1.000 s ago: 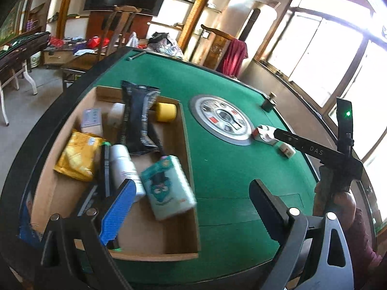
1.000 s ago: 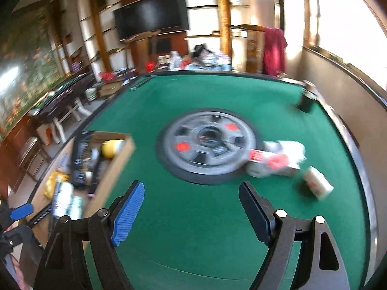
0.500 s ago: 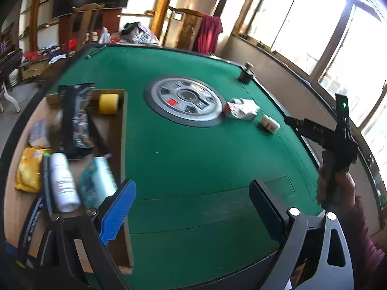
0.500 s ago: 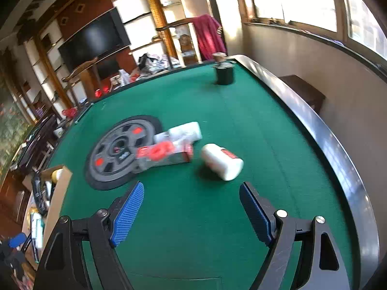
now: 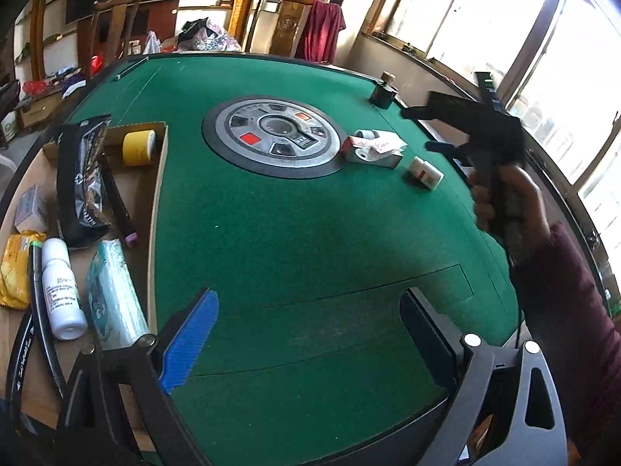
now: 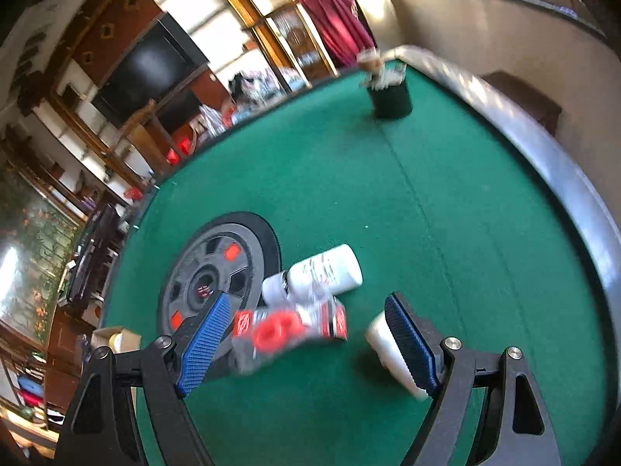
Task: Organize objects
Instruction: 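Move both grippers back over the items on the green table, then grasp the red-and-grey glue box with the right gripper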
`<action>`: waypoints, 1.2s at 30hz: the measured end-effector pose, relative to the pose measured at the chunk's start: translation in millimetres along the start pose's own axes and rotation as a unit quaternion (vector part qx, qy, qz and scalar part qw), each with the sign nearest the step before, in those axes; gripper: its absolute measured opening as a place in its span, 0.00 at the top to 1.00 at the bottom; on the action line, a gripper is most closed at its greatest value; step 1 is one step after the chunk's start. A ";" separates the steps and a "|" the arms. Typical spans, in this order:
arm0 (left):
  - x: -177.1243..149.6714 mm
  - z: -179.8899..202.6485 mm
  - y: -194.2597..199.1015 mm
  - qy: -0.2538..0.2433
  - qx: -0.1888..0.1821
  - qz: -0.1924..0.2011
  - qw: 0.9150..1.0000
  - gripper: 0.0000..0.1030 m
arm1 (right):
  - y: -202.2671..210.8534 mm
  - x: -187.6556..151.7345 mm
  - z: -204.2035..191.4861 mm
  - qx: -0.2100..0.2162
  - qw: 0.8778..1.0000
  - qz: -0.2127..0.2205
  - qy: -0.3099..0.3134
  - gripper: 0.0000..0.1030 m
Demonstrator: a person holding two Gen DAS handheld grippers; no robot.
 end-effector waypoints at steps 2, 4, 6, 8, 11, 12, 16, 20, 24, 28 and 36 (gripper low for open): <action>-0.2 -5.8 0.9 0.007 0.003 0.002 1.000 0.09 | -20.4 2.9 1.6 -0.003 1.000 -0.027 -0.014 0.17; -0.5 -10.4 1.6 0.013 0.004 0.003 1.000 0.09 | -40.4 0.2 0.8 0.009 0.998 -0.056 -0.029 0.17; -0.7 -14.3 1.0 0.018 0.004 0.002 1.000 0.09 | -51.3 -5.4 -7.2 0.035 0.996 -0.077 -0.029 0.16; -0.7 -16.2 -0.2 0.021 0.003 0.002 1.000 0.09 | -53.1 -15.6 -23.1 0.077 0.993 -0.093 -0.016 0.16; -1.7 -16.6 -2.5 0.022 0.000 -0.001 1.000 0.09 | -45.3 -40.9 -56.3 0.166 0.977 -0.136 0.012 0.15; -2.2 -16.8 -3.3 0.022 -0.001 -0.002 1.000 0.09 | -40.9 -51.1 -68.6 0.198 0.968 -0.155 0.025 0.15; -3.3 -17.6 -5.7 0.024 -0.006 -0.004 1.000 0.09 | -11.4 -83.8 -101.8 0.262 0.941 -0.189 0.099 0.15; -5.6 -17.2 -10.4 0.030 -0.011 -0.010 0.999 0.09 | 0.5 -81.4 -94.8 0.100 0.973 -0.117 0.173 0.14; -7.3 -16.3 -11.2 0.030 -0.009 -0.010 0.999 0.09 | 1.0 -80.6 -99.4 0.019 0.973 -0.075 0.216 0.14; -7.5 -17.4 -11.6 0.032 -0.007 -0.011 0.999 0.09 | -13.0 -66.4 -101.9 -0.045 0.966 -0.050 0.251 0.14; -6.8 -27.4 -11.2 0.042 -0.002 -0.009 0.999 0.09 | -24.1 -99.2 -135.8 0.077 0.957 -0.134 0.245 0.16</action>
Point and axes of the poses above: each gripper's, at about its wrist camera, not at the fingertips, and y roughly against the way its jaws point, z to its right, x to its top, the point moved 8 cm from there along -y, roughly the way its jaws point, and after that the axes turned 3 degrees about -z, right-handed, at the moved point
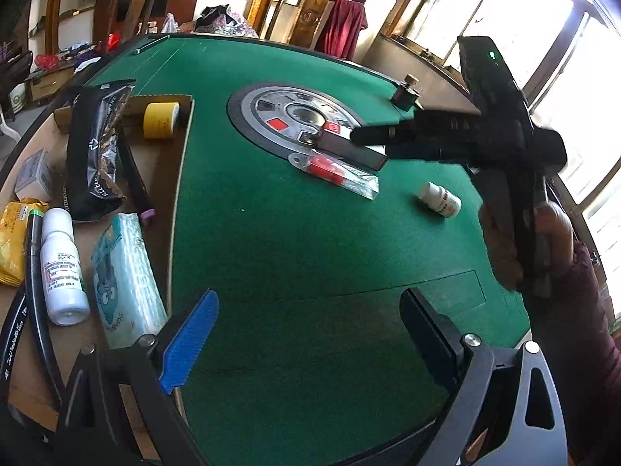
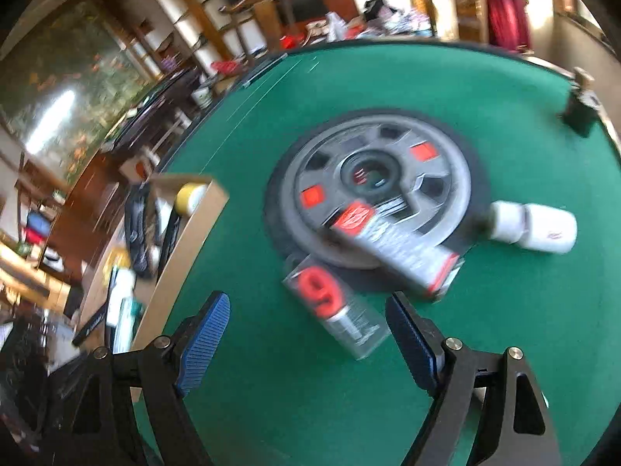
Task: Organize objects
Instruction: 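Grasp the red-and-grey glue box with the right gripper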
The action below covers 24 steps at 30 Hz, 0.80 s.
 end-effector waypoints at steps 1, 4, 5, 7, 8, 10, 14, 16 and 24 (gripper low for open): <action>0.3 -1.3 -1.5 0.004 0.000 -0.002 1.000 0.09 | -7.1 -2.4 1.0 -0.003 1.000 -0.009 0.000 0.16; -1.6 -1.7 -5.0 0.011 -0.005 -0.006 1.000 0.09 | -28.0 -6.1 10.0 -0.016 0.999 -0.020 -0.019 0.16; -2.7 -1.9 -6.2 0.011 -0.004 -0.009 1.000 0.09 | -31.8 -6.7 12.4 -0.013 0.999 -0.019 -0.028 0.15; -3.2 -2.0 -7.0 0.010 -0.002 -0.010 1.000 0.09 | -38.6 -14.4 5.9 0.034 0.998 -0.037 -0.048 0.14; -2.5 -2.5 -6.7 0.010 -0.001 -0.009 1.000 0.09 | -38.8 -16.7 -1.5 0.060 0.996 -0.041 -0.048 0.14; 0.1 -4.0 -6.8 0.011 0.001 -0.007 1.000 0.09 | -33.6 -24.3 -23.2 0.132 0.988 -0.066 -0.036 0.15; 4.3 -4.4 -12.2 0.012 0.004 -0.008 1.000 0.09 | 7.5 -0.8 -4.4 -0.007 1.000 0.016 0.003 0.16; 6.0 -1.9 -16.7 0.008 0.007 -0.011 1.000 0.09 | 18.6 12.7 17.0 -0.130 0.990 0.047 0.033 0.16; 20.3 10.8 -26.5 -0.011 0.018 -0.011 1.000 0.09 | -24.8 27.8 41.7 -0.172 0.981 -0.008 0.087 0.19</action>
Point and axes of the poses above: each gripper's, at about its wrist camera, not at the fingertips, and y roughly against the way its jaws point, z to its right, x to its top, the point moved 8 cm from there along -y, roughly the way its jaws point, and after that the axes turned 3 degrees about -z, right-handed, at the moved point
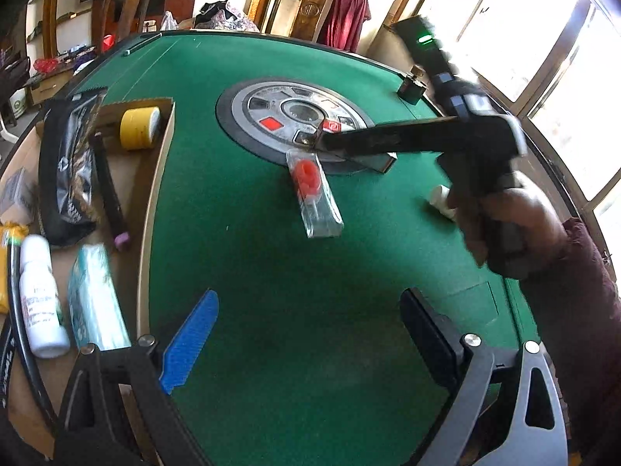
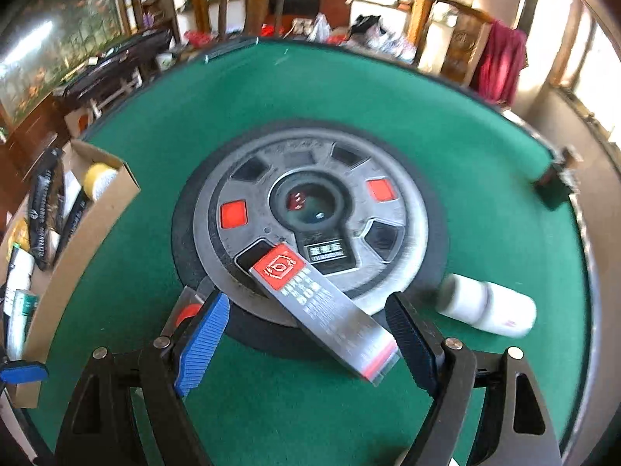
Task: Organize objects
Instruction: 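Grasp the red-and-grey glue box with the right gripper, then grasp the clear packet with the red candle using the left gripper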
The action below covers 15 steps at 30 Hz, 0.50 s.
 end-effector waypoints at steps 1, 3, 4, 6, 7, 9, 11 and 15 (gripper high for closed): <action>4.4 1.0 -1.0 -0.002 0.003 0.002 1.000 0.09 | -8.3 3.0 -2.4 -0.010 1.000 -0.010 -0.003 0.31; 10.3 2.1 -3.1 -0.006 0.009 0.004 1.000 0.09 | -16.8 0.4 1.9 0.012 0.999 -0.026 -0.028 0.70; 12.7 2.5 -4.8 -0.007 0.010 0.005 1.000 0.09 | -15.5 -1.2 5.2 0.015 0.999 -0.029 -0.040 0.71; 19.1 4.0 -12.3 -0.010 0.015 0.000 1.000 0.09 | -11.8 -10.9 14.5 0.007 0.998 -0.039 -0.052 0.72; 21.5 4.8 -16.7 -0.011 0.016 -0.004 1.000 0.09 | -7.5 -16.4 18.7 0.010 0.997 -0.040 -0.057 0.72; 27.6 7.8 -26.6 -0.018 0.020 -0.009 1.000 0.09 | 0.6 -29.0 27.2 0.018 0.996 -0.045 -0.074 0.72; 35.7 10.2 -37.3 -0.029 0.034 -0.008 0.999 0.09 | 8.3 -45.9 36.5 0.028 0.993 -0.052 -0.099 0.72; 52.9 10.3 -57.8 -0.046 0.065 -0.008 0.997 0.09 | 22.7 -76.0 46.8 0.037 0.989 -0.051 -0.132 0.71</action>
Point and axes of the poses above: each gripper's, at about its wrist camera, not at the fingertips, and y roughly against the way its jaws point, z to its right, x to its top, the point moved 8 cm from there along -y, roughly the way its jaws point, and after that the axes turned 3 degrees about -z, right-handed, at the moved point
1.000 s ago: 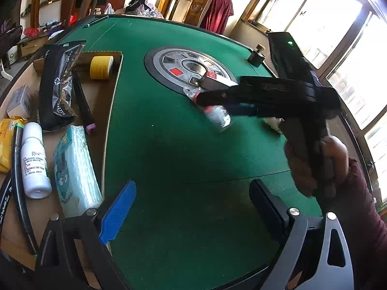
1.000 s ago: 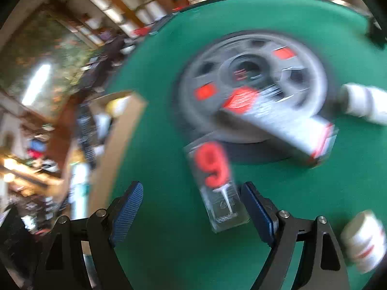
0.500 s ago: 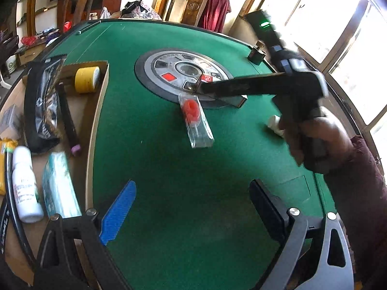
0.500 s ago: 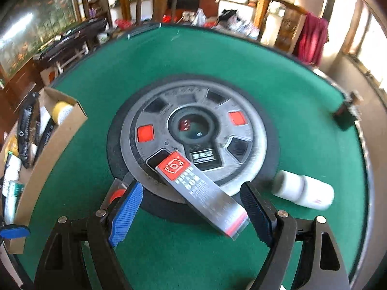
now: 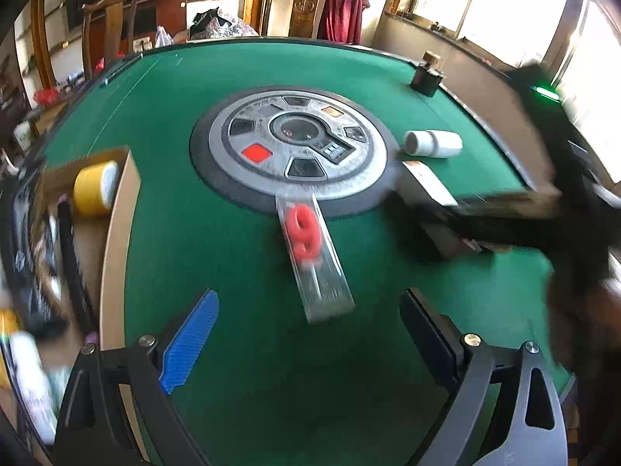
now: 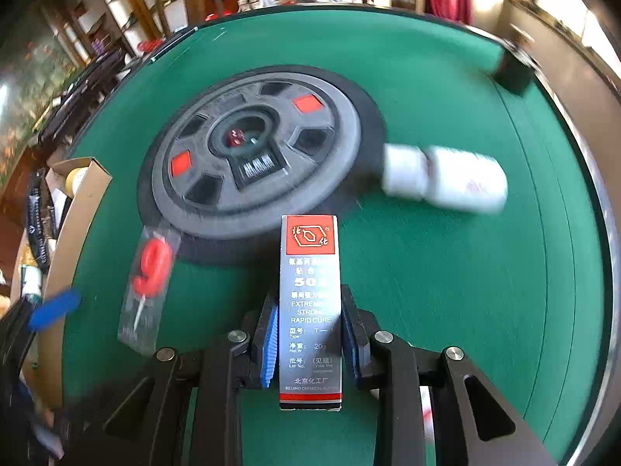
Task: Organize objects
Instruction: 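Grasp the clear packet with the red candle using the left gripper, then carry the candle packet and glue box over the cardboard box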
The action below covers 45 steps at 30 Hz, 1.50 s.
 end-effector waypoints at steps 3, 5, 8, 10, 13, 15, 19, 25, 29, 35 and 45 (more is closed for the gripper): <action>9.1 0.4 -14.9 -0.004 0.013 -0.003 1.000 0.11 | 9.7 -19.6 4.2 0.012 1.000 0.006 -0.014 0.71; 13.4 1.1 -24.0 -0.013 0.030 -0.003 0.999 0.14 | 11.0 -25.3 3.2 0.011 1.000 0.012 -0.018 0.71; 12.9 3.2 -37.7 -0.030 0.054 -0.005 0.998 0.19 | 13.6 -27.8 4.1 0.012 0.999 0.022 -0.020 0.71; 11.8 6.4 -38.0 -0.040 0.058 0.006 0.997 0.23 | 11.7 -25.5 0.2 0.007 0.999 0.030 -0.019 0.71; 14.2 7.1 -33.2 -0.043 0.057 0.016 0.997 0.66 | 4.3 -19.1 -6.8 -0.002 0.999 0.038 -0.018 0.70; 15.1 4.9 -31.3 -0.033 0.044 0.012 0.998 0.74 | 4.5 -19.2 -7.3 -0.005 0.999 0.045 -0.019 0.70; 12.4 -1.5 -24.8 0.000 0.001 0.013 1.000 0.74 | 3.8 -19.1 -7.2 0.002 0.998 0.051 -0.027 0.71; 7.3 -8.4 7.4 0.027 -0.034 0.042 0.998 0.74 | 12.6 -25.1 -14.8 0.011 0.998 0.060 -0.026 0.71; 0.8 -7.2 36.0 0.027 -0.043 0.064 0.997 0.74 | 22.5 -29.1 -24.5 0.020 0.997 0.069 -0.027 0.71; -13.7 -18.2 84.6 0.028 -0.039 0.099 0.994 0.74 | 45.6 -34.4 -50.0 0.029 0.996 0.088 -0.008 0.71; -38.6 -114.6 154.4 0.071 0.036 0.143 0.986 0.74 | 69.1 -27.9 -131.3 0.068 0.991 0.101 0.051 0.71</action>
Point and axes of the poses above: each gripper's, at about its wrist camera, not at the fingertips, and y roughly against the way its jaws point, z to its right, x to its top, the point moved 8 cm from there along -y, roughly the way its jaws point, and after that the axes turned 3 degrees about -z, right-handed, at the moved point
